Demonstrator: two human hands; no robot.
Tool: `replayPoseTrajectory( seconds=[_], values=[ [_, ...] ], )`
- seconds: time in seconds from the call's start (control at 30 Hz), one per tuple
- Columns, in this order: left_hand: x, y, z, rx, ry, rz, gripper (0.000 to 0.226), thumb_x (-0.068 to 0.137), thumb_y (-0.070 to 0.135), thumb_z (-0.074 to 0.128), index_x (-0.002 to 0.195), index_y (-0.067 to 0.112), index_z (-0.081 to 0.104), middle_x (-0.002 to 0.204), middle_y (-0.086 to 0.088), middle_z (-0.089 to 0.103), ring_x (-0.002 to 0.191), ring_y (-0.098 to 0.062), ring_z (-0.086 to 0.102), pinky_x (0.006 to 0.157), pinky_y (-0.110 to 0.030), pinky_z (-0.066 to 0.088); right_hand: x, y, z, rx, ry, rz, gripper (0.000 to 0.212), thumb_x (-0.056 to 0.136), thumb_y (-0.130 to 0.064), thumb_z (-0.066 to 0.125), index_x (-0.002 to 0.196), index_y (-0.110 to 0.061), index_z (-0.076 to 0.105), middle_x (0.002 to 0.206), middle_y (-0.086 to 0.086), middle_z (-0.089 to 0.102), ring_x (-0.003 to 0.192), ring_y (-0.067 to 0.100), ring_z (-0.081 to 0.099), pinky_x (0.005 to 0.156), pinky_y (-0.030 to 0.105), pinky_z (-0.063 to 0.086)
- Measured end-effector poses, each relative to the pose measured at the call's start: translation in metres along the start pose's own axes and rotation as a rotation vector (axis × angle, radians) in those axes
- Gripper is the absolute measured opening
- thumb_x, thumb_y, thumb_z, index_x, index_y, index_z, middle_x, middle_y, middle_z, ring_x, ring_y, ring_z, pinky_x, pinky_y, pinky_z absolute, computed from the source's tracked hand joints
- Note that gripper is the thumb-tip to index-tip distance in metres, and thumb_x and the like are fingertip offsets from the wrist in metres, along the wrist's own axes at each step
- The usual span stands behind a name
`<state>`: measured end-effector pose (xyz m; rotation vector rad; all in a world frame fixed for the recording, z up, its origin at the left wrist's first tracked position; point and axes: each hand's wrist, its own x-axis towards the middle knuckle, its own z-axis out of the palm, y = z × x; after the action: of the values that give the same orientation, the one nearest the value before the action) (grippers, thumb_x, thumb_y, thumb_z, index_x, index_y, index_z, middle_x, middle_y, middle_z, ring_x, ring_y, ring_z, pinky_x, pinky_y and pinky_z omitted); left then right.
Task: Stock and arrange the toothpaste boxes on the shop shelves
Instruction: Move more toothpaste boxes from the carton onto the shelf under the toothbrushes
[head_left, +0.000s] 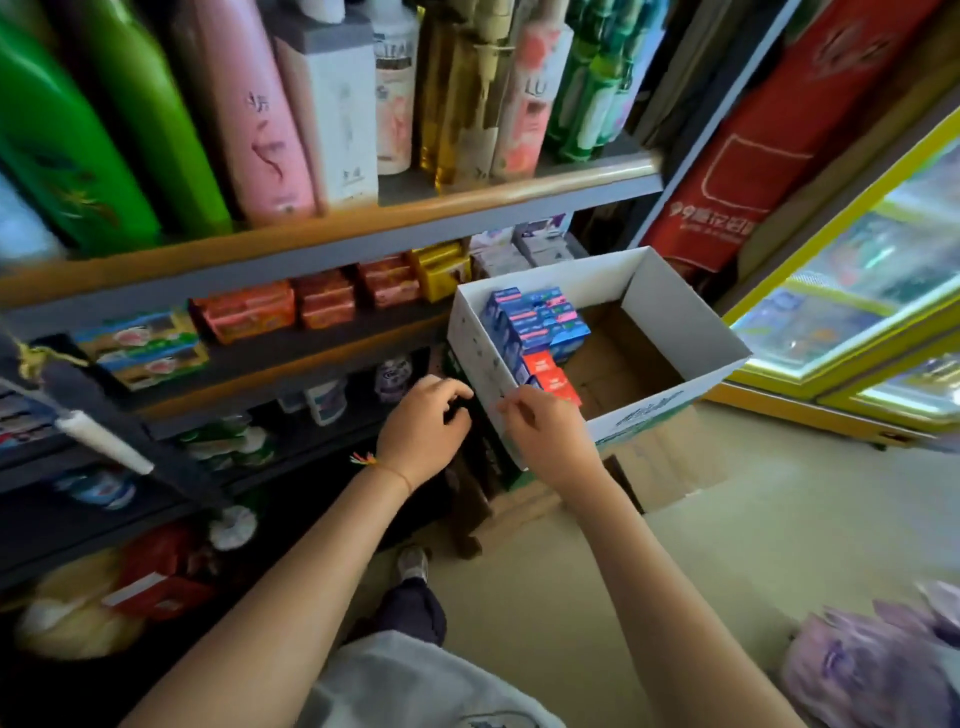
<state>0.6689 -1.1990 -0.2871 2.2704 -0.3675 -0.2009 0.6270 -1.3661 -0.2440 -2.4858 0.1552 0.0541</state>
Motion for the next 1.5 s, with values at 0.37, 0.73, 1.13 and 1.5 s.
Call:
replayPoseTrajectory(
  seconds=[0.37, 0.73, 1.13, 1.5],
  values=[
    [0.155, 0.037, 0.046, 0.276, 0.031, 0.163, 0.036, 0.077, 0.034, 0.052, 0.103, 0.018, 0.069, 0.109, -0.002, 0.064, 0.104, -0.028, 0.060, 0.089, -0.041, 0.046, 0.135, 0.079, -0.039, -0.064, 0.060, 0.161, 0.017, 0.088, -0.015, 0.060, 0.103, -0.012, 0.068, 0.098, 0.001, 0.059, 0.090, 0.024, 0.059, 0.074, 0.036, 0.049],
    [0.165, 0.063, 0.110, 0.446, 0.231, -0.033, 0.009, 0.081, 0.015, 0.065, 0.089, 0.016, 0.069, 0.104, -0.001, 0.065, 0.101, -0.025, 0.061, 0.102, -0.045, 0.041, 0.193, 0.164, -0.074, -0.472, -0.240, -0.212, 0.046, 0.094, -0.023, 0.058, 0.138, -0.023, 0.046, 0.137, 0.003, 0.046, 0.127, 0.022, 0.042, 0.103, 0.037, 0.037],
    [0.156, 0.121, 0.144, 0.688, 0.230, -0.414, 0.035, 0.085, 0.029, 0.056, 0.118, 0.017, 0.061, 0.125, -0.002, 0.057, 0.121, -0.023, 0.051, 0.102, -0.040, 0.041, 0.199, 0.206, -0.080, -0.478, -0.430, -0.547, 0.045, 0.090, -0.014, 0.062, 0.130, -0.020, 0.042, 0.133, 0.003, 0.053, 0.123, 0.023, 0.048, 0.096, 0.037, 0.044],
    [0.159, 0.165, 0.151, -0.033, 0.226, -0.451, 0.082, 0.077, 0.058, 0.072, 0.145, 0.024, 0.042, 0.140, 0.006, 0.049, 0.128, -0.011, 0.047, 0.105, -0.033, 0.043, 0.232, 0.182, -0.156, 0.400, -0.339, -0.274, 0.017, 0.094, -0.022, 0.064, 0.104, -0.021, 0.050, 0.096, -0.005, 0.062, 0.084, 0.015, 0.065, 0.066, 0.037, 0.058]
  ],
)
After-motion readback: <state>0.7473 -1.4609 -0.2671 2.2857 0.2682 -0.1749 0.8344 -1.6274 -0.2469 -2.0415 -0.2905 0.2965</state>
